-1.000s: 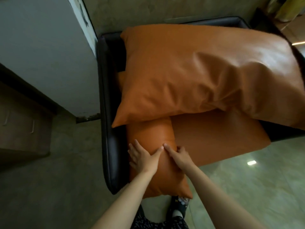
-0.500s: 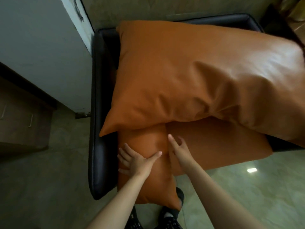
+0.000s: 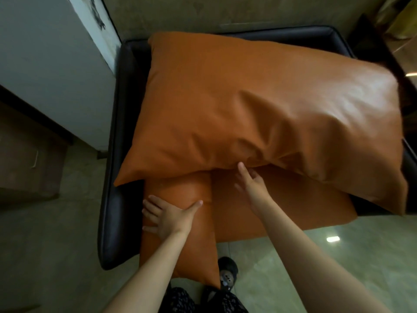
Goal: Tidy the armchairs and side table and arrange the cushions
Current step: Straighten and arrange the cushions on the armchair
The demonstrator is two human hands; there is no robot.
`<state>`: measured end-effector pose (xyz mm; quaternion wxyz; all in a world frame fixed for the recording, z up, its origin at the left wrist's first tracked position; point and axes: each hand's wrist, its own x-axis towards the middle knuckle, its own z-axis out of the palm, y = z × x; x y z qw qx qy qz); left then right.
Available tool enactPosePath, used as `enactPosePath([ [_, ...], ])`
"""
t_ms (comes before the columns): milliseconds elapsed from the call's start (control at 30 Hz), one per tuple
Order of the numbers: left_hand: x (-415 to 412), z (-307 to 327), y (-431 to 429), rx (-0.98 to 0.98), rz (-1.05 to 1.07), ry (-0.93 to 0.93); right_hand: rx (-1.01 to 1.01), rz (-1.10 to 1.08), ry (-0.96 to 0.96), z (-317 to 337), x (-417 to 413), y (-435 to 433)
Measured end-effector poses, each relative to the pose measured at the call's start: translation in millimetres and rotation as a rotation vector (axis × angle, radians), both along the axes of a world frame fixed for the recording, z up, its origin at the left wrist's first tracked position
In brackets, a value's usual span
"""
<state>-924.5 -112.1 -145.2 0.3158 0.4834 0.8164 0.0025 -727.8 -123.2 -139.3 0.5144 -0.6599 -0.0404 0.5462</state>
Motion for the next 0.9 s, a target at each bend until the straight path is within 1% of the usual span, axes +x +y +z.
enactPosePath([
  [100, 13.7, 4.4, -1.1, 0.073, -0.098, -0.007, 0.065, -0.081, 0.152, 9.9, 3.8, 5.7],
  [167, 25.2, 6.2, -4.0, 0.059, -0.166, 0.01, 0.109, -0.19, 0.247, 19.6, 5.4, 13.8],
  [267, 31.4, 4.8, -7.0, -0.005, -0.216, 0.074, 0.089, -0.354, 0.324, 34.0, 11.9, 30.9],
  [367, 27.2, 1.9, -6.1, -0.019, -0.229, 0.118, 0.054, -0.366, 0.294, 44.9, 19.8, 44.6],
  [433, 21.3, 2.9, -3.1, -0.033, -0.211, 0.12, 0.07, -0.363, 0.277, 53.0, 22.1, 51.9],
  [567, 7.0, 8.2, 4.4, -0.097, -0.116, 0.087, 0.158, -0.374, 0.267, 79.5, 23.4, 68.6],
  [733, -7.0, 19.6, 10.0, -0.06, -0.076, 0.049, 0.273, -0.316, 0.205, 114.2, 22.6, 99.9],
  [900, -19.8, 25.1, 13.0, -0.042, -0.051, -0.034, 0.267, -0.286, 0.198, 130.3, 10.5, 121.8],
])
